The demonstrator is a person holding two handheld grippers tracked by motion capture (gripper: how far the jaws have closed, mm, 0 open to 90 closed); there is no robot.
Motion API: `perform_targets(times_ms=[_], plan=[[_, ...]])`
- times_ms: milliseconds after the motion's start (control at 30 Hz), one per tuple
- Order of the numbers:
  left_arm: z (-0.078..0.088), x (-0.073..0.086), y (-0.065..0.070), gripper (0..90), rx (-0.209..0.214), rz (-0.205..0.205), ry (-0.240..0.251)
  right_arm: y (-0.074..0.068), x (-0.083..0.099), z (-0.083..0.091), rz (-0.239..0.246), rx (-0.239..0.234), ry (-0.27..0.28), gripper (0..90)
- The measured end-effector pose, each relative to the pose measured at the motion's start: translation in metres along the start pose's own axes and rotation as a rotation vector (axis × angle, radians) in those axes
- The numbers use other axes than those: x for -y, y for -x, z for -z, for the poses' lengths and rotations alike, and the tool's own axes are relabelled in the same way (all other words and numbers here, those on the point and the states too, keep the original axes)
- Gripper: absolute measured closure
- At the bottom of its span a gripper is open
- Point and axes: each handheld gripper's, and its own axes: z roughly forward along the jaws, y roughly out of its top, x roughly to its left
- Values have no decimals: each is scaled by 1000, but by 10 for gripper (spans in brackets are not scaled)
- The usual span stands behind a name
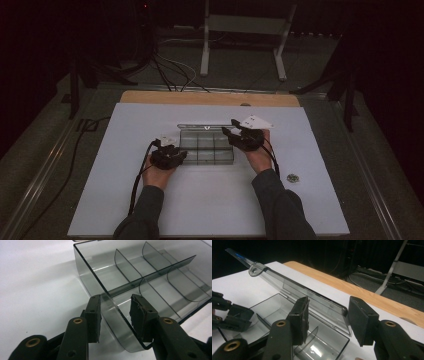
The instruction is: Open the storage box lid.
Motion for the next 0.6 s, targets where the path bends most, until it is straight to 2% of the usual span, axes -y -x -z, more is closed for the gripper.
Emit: perform_targets(times_ms=[300, 467, 600], plan=[[1, 1, 2, 651, -13, 16, -10, 7, -2, -3, -34, 5, 12, 541], [2, 1, 3, 656, -13, 13, -10, 14, 5, -9, -53, 11, -29, 564], [3, 2, 5, 660, -9, 10, -14, 17, 10, -13, -76, 7, -40, 568]])
